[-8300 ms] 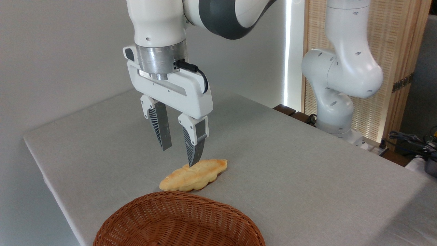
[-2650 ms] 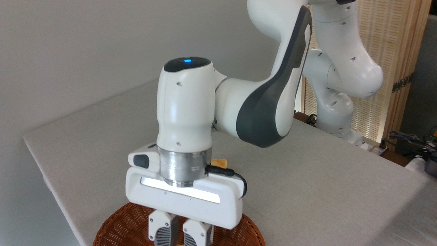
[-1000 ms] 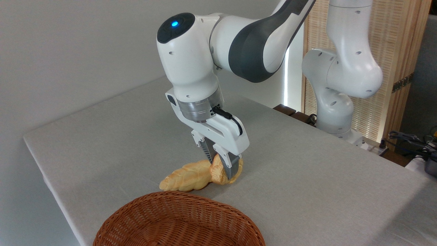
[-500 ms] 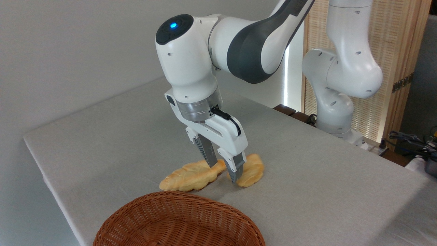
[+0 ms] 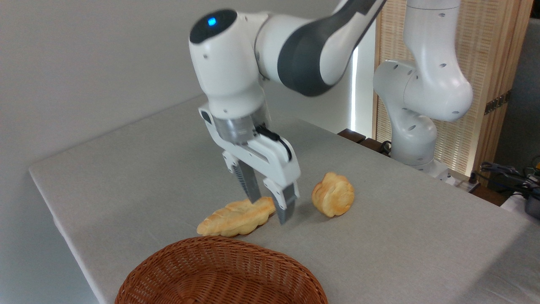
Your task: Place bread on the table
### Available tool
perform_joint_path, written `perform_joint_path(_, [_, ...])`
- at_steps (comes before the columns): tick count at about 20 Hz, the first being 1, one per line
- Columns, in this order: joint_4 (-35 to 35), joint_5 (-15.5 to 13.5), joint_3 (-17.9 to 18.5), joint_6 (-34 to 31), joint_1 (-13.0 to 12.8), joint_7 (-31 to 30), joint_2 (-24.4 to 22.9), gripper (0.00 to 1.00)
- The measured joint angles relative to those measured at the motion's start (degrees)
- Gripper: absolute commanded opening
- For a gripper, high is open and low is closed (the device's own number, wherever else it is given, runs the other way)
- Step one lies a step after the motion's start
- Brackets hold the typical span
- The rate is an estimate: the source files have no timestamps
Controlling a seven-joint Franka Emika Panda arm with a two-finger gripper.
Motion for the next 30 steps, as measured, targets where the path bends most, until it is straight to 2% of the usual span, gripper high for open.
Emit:
perform_joint_path(4, [5.7,0.0,-1.9,0.1,0.0,0.0,-1.1,1.0])
perform_joint_path(8, [9.5,0.0,-2.2,0.0,0.0,0.0,-1.4,1.0])
perform_joint_path(23, [9.8,-0.8,-0.9,0.0,1.0,0.0,0.1,1.0])
perform_joint_path(30, [10.2,-0.9,-1.3,0.0,0.8,-2.2,0.1,1.0])
